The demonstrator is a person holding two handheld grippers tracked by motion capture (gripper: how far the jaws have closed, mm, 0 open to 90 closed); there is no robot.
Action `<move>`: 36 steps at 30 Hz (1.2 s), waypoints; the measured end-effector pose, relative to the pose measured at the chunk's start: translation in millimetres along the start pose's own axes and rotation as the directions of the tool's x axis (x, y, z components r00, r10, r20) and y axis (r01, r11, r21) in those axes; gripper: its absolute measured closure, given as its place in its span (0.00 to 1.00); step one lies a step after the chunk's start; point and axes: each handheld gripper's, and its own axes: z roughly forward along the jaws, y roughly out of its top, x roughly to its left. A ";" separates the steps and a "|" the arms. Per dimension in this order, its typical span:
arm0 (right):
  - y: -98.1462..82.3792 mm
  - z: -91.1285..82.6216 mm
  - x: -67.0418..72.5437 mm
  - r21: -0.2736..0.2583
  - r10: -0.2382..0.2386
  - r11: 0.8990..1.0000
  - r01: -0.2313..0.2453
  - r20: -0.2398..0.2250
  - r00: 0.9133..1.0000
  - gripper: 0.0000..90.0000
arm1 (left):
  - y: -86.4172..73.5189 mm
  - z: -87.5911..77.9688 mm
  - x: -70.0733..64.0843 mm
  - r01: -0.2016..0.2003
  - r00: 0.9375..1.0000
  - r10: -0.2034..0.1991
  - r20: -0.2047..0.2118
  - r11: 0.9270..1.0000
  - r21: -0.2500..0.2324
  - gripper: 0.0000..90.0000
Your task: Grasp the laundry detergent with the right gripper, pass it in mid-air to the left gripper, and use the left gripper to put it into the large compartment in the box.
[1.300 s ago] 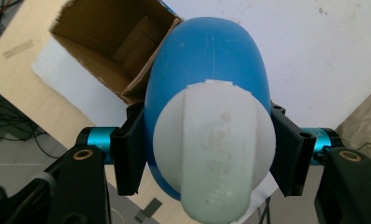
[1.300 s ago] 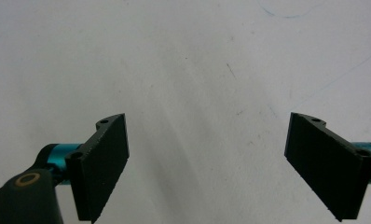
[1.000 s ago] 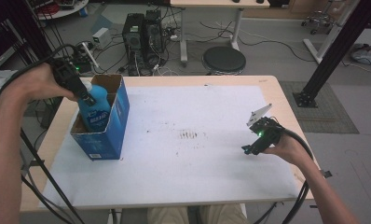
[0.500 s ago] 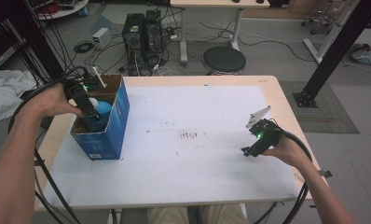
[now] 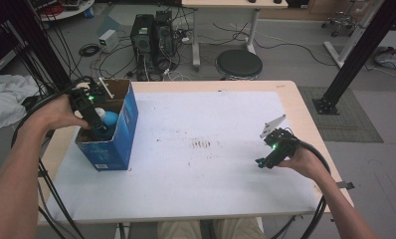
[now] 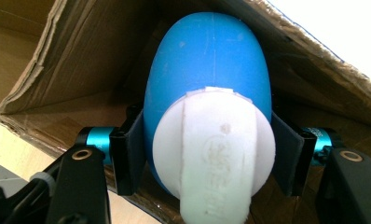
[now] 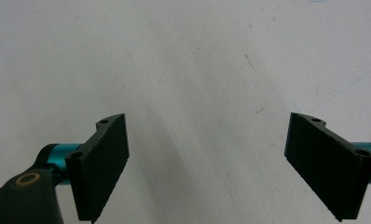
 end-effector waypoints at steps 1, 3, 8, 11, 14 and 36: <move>0.0 0.2 0.0 0.001 -0.001 1.000 0.001 0.000 1.000 0.14 | 0.2 0.2 0.1 0.001 1.000 -0.001 0.001 1.000 -0.001 0.42; -0.2 0.6 -0.3 -0.001 -0.002 1.000 0.002 0.000 1.000 0.14 | 0.5 0.3 0.9 0.001 1.000 -0.001 -0.002 1.000 0.002 0.42; -0.6 0.3 -0.5 0.002 0.001 1.000 -0.001 0.001 1.000 0.14 | 0.9 -1.5 2.2 0.005 1.000 -0.005 -0.002 1.000 -0.003 0.39; -0.7 0.7 -0.1 0.003 0.002 1.000 -0.002 0.002 1.000 0.14 | 1.7 -4.9 2.0 0.006 1.000 -0.006 0.002 1.000 -0.003 0.38; -0.2 1.0 0.8 0.004 -0.004 1.000 0.004 0.002 1.000 0.14 | 2.9 -8.8 1.7 0.000 1.000 0.000 -0.009 1.000 0.005 0.36; -2.4 -3.3 0.6 -0.001 0.001 1.000 -0.001 0.009 1.000 0.14 | 19.3 -59.0 -10.9 -0.043 0.996 0.041 -0.080 0.999 -0.026 0.29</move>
